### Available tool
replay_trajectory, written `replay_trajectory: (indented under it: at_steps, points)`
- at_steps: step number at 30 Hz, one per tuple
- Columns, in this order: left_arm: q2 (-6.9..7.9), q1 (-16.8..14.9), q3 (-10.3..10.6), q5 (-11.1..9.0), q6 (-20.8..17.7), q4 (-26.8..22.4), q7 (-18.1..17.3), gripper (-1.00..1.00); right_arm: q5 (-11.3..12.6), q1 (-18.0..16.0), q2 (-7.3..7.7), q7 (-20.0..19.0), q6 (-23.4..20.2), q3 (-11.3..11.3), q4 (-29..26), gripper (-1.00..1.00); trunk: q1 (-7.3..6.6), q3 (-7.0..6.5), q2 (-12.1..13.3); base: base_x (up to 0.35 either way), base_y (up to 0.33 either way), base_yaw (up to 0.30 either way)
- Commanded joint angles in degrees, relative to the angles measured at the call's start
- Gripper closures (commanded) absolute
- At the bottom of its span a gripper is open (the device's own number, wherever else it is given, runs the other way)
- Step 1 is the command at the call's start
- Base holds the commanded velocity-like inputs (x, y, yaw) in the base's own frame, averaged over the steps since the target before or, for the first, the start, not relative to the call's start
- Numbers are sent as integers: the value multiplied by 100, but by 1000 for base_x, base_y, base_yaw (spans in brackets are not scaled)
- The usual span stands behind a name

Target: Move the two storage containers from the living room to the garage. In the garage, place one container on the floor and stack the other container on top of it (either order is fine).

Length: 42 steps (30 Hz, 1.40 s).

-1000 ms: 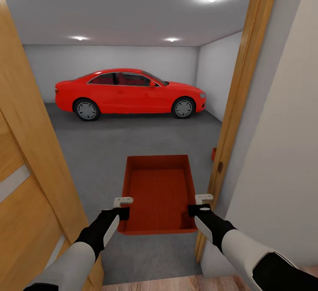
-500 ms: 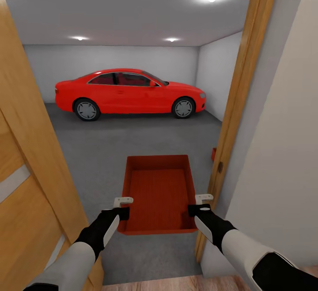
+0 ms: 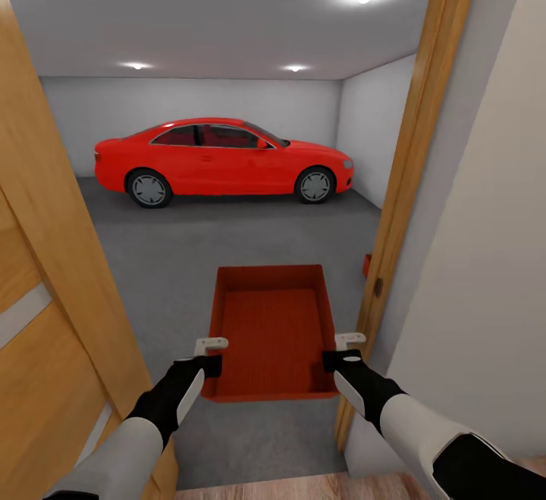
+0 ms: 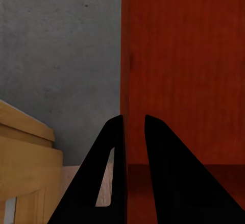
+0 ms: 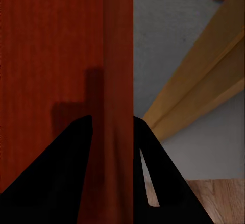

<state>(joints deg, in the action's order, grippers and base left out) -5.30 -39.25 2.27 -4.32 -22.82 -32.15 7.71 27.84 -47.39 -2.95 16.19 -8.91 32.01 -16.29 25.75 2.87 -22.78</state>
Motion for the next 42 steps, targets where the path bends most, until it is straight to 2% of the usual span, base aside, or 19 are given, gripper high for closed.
replay_trajectory:
  at_steps: [1, 16, 23, 24, 42]
  points:
    - [11, -4, 57, -80, -40, -43, 59, 100, 64, -7, 38, 38, -26, 82, -21, 100, 4, 14, -14, 0, 0, 0]
    - [11, -4, -4, 72, -82, -331, 39, 100, -400, -7, -6, 42, -14, -379, -158, 100, 4, 14, -14, 0, 0, 0]
    - [11, -4, -8, 76, -91, -319, 38, 100, -471, -7, -26, 23, -14, -459, -123, 100, 4, 14, -14, 0, 0, 0]
    - [11, -4, 89, -157, -91, -318, 38, 100, 169, -7, 225, 19, -14, 201, -58, 100, 4, 14, -14, 0, 0, 0]
    - [10, -4, 64, -146, -84, -323, 99, 100, 162, -7, 207, 13, -14, 210, -49, 100, 4, 14, -14, 0, 0, 0]
